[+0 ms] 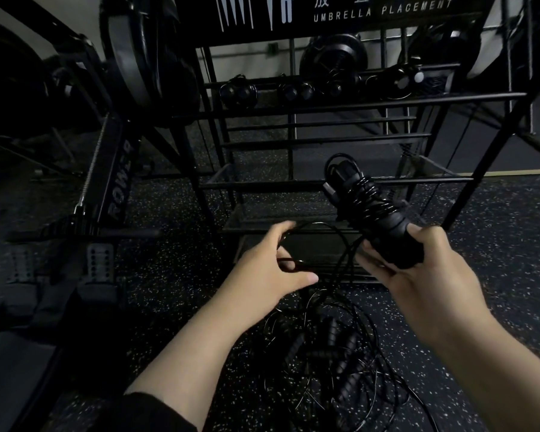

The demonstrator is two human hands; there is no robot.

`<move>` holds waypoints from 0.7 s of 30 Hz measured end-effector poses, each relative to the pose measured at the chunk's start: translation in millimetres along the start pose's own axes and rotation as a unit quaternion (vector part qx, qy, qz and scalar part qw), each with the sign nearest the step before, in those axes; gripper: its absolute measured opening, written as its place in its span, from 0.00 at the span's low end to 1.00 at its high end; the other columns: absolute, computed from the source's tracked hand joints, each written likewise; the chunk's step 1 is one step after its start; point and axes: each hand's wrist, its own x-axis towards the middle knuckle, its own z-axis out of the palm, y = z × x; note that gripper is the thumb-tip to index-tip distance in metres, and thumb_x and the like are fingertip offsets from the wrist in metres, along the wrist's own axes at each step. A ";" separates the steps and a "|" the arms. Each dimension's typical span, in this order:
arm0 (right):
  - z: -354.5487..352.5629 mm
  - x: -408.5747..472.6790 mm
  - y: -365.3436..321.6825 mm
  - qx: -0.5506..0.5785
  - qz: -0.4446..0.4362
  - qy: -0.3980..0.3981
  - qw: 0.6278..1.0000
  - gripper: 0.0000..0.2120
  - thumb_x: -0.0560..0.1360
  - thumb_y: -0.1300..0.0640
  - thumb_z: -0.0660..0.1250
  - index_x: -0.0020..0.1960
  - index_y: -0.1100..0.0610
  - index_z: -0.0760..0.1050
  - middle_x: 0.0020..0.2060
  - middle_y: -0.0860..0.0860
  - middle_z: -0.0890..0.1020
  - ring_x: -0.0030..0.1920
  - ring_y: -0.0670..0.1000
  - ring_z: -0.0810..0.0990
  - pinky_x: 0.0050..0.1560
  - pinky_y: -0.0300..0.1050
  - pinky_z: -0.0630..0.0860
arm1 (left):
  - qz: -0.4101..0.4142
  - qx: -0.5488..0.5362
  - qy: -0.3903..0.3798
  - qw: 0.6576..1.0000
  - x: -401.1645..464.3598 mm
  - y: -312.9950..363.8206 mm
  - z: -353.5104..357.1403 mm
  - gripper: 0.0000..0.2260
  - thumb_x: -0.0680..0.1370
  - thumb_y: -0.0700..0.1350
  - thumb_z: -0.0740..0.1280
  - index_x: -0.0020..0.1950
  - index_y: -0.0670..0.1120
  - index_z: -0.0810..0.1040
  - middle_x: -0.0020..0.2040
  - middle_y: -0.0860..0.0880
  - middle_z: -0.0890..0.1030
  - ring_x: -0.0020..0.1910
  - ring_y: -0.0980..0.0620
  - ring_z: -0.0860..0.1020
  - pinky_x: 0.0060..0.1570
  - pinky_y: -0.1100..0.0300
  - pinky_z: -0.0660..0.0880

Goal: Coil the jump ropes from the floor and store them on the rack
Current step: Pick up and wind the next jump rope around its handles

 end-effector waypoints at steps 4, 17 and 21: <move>3.0 -2.5 2.6 -0.010 0.015 -0.017 1.000 0.15 0.84 0.59 0.55 0.52 0.63 0.79 0.52 0.62 0.86 0.59 0.60 0.83 0.58 0.56 0.82 | 0.108 0.097 0.059 0.988 -1.6 -0.4 -0.1 0.45 0.73 0.48 0.79 0.74 0.71 0.50 0.65 0.60 0.66 0.56 0.53 0.77 0.58 0.54 0.78; 6.5 -7.2 13.1 -0.013 0.033 -0.054 0.998 0.18 0.83 0.59 0.58 0.48 0.65 0.84 0.55 0.64 0.85 0.60 0.62 0.83 0.60 0.59 0.81 | 0.072 0.270 -0.118 0.953 -6.5 -2.9 11.9 0.06 0.79 0.46 0.68 0.54 0.53 0.75 0.42 0.53 0.81 0.42 0.50 0.80 0.41 0.55 0.77; 3.5 -5.0 5.9 0.000 0.024 -0.015 1.000 0.14 0.84 0.59 0.57 0.55 0.66 0.78 0.56 0.63 0.84 0.59 0.59 0.84 0.62 0.56 0.80 | 0.063 0.197 -0.088 0.974 -3.5 -1.5 8.8 0.15 0.81 0.56 0.67 0.42 0.47 0.79 0.33 0.53 0.77 0.33 0.53 0.75 0.34 0.55 0.71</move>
